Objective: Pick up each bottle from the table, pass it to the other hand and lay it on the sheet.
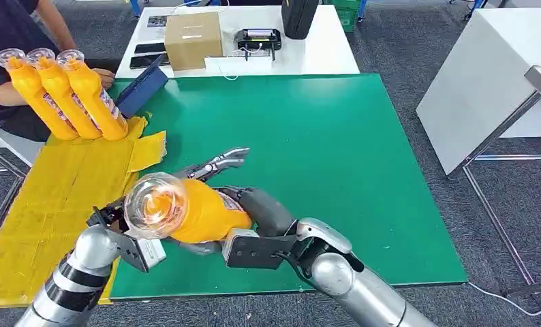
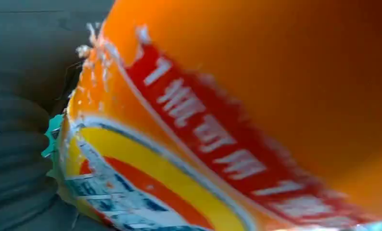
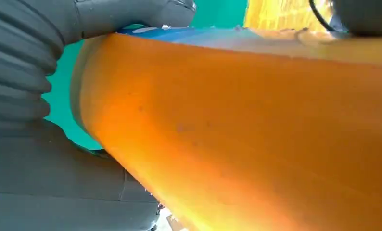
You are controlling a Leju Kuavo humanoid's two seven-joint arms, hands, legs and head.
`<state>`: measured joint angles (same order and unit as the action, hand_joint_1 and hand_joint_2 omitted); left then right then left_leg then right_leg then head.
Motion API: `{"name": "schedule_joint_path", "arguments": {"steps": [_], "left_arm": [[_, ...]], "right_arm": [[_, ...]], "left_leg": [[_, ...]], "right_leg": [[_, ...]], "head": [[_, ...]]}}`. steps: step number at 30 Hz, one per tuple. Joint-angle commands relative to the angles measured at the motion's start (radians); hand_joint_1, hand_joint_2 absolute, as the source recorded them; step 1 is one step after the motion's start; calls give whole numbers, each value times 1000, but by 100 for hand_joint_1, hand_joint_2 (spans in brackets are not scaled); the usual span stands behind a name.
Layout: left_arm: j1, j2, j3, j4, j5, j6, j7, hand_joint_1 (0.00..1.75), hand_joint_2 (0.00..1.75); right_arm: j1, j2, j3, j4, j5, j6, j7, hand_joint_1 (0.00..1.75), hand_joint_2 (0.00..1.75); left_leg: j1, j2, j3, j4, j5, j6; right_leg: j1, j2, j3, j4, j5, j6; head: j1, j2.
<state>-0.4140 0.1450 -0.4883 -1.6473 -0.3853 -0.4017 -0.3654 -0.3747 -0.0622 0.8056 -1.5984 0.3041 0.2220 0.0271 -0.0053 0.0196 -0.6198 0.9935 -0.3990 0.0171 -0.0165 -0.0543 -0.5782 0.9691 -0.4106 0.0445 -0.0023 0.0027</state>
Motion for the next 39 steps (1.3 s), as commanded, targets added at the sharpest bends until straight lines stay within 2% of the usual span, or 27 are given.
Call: {"name": "schedule_joint_path", "arguments": {"steps": [1,9,16,18,19,20,24,25,26,33,39], "left_arm": [[-23,62,-40,123,38,-16,9,175,175],[-7,59,-26,136,88,-36,10,175,175],[12,72,12,143,331,-176,13,175,175],[14,75,13,135,337,-175,16,175,175],[18,76,25,118,328,-151,31,175,175],[18,77,29,113,327,-146,38,175,175],[12,80,42,100,284,-102,59,175,175],[11,79,48,99,264,-85,70,175,175],[6,82,52,96,217,-48,76,175,175],[-9,90,76,106,199,-32,92,175,175],[-37,107,102,124,166,-6,120,175,175]], "right_arm": [[-78,12,111,52,-24,21,-28,175,175],[-75,13,111,67,-38,25,-38,175,175],[-97,12,125,95,-52,32,-50,175,175],[-97,11,123,95,-47,26,-48,175,175],[-87,7,112,85,-20,0,-38,157,175],[-85,3,109,79,-15,-1,-35,0,175],[-76,-6,88,63,-10,-9,-28,0,175],[-71,-9,81,54,-5,-12,-23,0,0],[-67,-15,73,49,4,-15,-8,0,0],[-60,-31,59,36,14,-17,-3,0,0],[-46,-52,45,22,16,-16,-3,0,0]], "left_leg": [[2,1,5,0,-3,-2],[1,1,3,0,-2,-2],[0,2,2,0,-2,-1],[1,2,2,0,-2,-1],[1,3,4,0,-3,-2],[1,1,2,0,-2,-1],[2,1,4,1,-3,-2],[1,1,2,1,-2,-1],[1,0,2,1,-2,-1],[2,-1,3,2,-3,-2],[1,-1,0,1,-1,-1]], "right_leg": [[1,7,5,0,-2,-2],[0,6,3,0,-1,-2],[0,6,2,0,-1,-2],[1,6,2,-1,-1,-2],[1,8,3,0,-1,-2],[0,5,2,0,-1,-1],[1,7,4,0,-2,-2],[1,5,2,0,-1,-2],[0,4,2,0,-1,-2],[1,6,4,1,-3,-3],[1,2,1,0,-1,-1]], "head": [[0,0],[0,0],[0,0],[0,0],[0,0],[0,0],[0,0],[0,0],[0,0],[0,0],[0,0]]}}
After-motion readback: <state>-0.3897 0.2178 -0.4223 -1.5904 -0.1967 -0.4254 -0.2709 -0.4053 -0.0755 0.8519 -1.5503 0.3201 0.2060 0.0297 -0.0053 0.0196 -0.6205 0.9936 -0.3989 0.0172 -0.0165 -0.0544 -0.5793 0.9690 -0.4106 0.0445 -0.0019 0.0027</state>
